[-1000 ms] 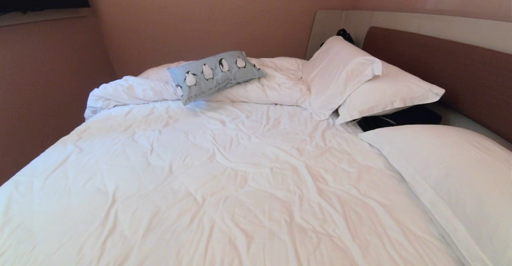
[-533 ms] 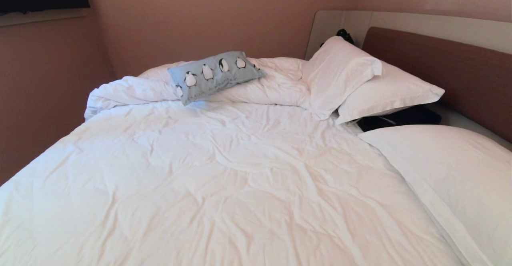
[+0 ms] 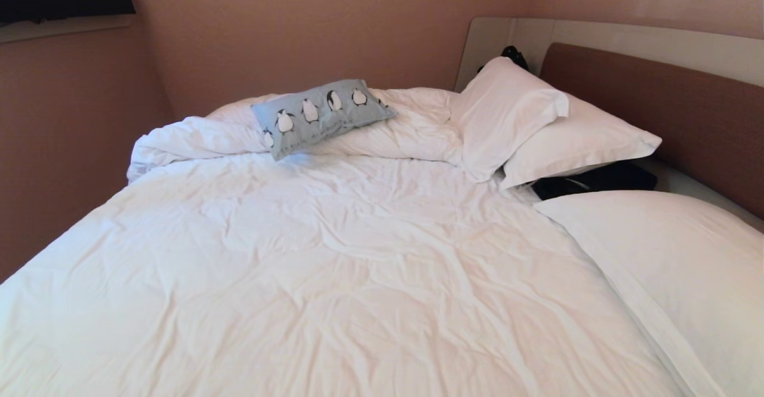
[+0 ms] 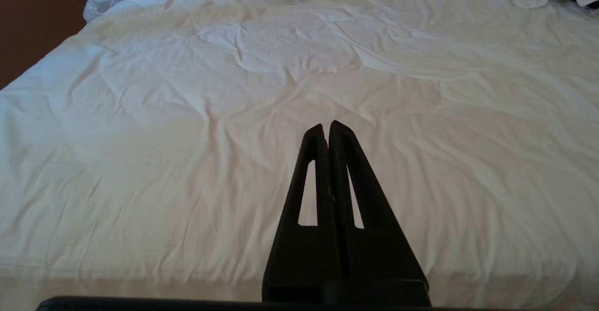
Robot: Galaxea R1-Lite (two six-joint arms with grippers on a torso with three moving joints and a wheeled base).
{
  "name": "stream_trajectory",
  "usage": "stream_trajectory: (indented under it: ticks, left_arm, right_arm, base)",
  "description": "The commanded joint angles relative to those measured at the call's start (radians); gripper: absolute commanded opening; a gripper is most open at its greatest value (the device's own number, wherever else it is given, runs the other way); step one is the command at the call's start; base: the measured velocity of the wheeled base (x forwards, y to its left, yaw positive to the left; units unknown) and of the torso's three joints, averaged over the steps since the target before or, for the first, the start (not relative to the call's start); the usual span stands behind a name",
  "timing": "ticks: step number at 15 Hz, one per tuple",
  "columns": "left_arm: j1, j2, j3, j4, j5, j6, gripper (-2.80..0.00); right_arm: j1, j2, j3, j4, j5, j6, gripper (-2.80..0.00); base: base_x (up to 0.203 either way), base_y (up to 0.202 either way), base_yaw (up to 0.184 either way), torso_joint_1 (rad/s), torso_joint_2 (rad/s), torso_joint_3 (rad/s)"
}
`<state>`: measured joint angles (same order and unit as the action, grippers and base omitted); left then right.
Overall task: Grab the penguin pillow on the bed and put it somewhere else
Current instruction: Pick up the pillow
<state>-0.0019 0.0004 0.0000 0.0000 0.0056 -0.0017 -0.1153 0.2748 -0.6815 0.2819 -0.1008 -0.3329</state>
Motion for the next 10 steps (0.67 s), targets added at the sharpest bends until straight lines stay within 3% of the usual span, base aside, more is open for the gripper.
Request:
stream_trajectory:
  ticks: [1, 7, 10]
  left_arm:
    - [0.0, 0.0, 0.002, 0.0, 0.001, -0.001, -2.8]
    - [0.0, 0.0, 0.001, 0.0, 0.001, -0.001, -2.8]
    - [0.0, 0.0, 0.001, 0.0, 0.001, -0.001, -2.8]
  right_arm:
    - [0.0, 0.004, 0.005, 0.002, -0.059, 0.009, -2.8]
    - [0.003, 0.008, 0.038, -0.01, -0.03, 0.059, -2.8]
    - [0.003, 0.022, 0.029, -0.011, 0.014, 0.143, -2.8]
  base:
    - [0.0, 0.0, 0.0, 0.017, -0.04, -0.042]
    - [0.0, 0.0, 0.0, 0.001, 0.0, -0.002]
    - [0.0, 0.0, 0.0, 0.0, 0.0, 0.0]
